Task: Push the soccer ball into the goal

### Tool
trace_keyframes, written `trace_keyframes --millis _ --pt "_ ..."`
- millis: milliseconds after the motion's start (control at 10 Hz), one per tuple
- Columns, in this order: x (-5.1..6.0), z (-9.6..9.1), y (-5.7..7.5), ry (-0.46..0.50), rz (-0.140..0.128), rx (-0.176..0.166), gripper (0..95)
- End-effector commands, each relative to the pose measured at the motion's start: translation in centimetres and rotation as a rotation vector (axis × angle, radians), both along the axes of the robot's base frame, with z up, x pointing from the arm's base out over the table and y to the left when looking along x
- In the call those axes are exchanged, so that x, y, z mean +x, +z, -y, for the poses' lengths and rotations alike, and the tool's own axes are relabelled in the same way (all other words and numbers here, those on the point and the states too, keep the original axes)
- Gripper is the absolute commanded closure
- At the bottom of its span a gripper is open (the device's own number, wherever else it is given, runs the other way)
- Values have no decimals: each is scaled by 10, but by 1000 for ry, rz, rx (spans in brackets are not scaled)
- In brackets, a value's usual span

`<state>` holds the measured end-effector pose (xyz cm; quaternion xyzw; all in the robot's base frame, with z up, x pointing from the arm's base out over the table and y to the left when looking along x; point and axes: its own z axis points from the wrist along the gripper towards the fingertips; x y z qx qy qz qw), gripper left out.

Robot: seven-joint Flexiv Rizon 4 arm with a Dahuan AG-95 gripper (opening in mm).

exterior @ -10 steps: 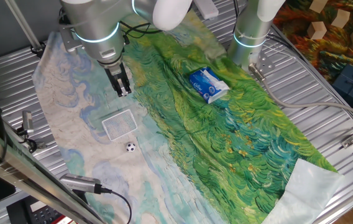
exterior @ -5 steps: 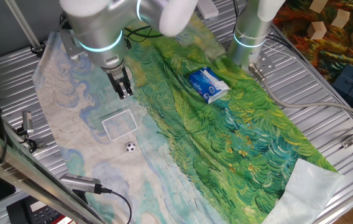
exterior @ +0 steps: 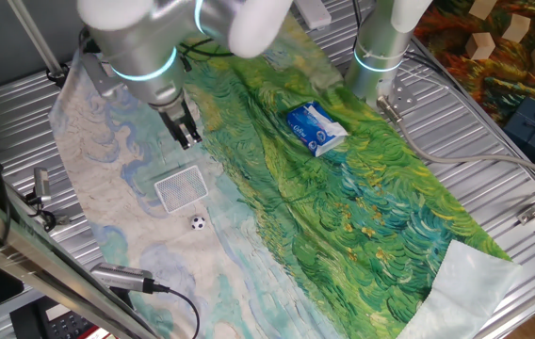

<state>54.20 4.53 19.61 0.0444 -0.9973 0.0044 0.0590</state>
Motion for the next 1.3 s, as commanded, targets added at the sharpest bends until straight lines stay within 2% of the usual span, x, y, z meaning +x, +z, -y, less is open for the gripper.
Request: trace_keyframes --millis 100,800,900,1100,1300 --pt "0 -1 0 -14 11 115 950" --pt "0 -1 0 8 21 118 950" --pt "-1 -7 -3 -13 35 145 950" --pt "1 -25 -9 -38 55 142 950" --pt "7 -54 -10 -77 49 126 950"
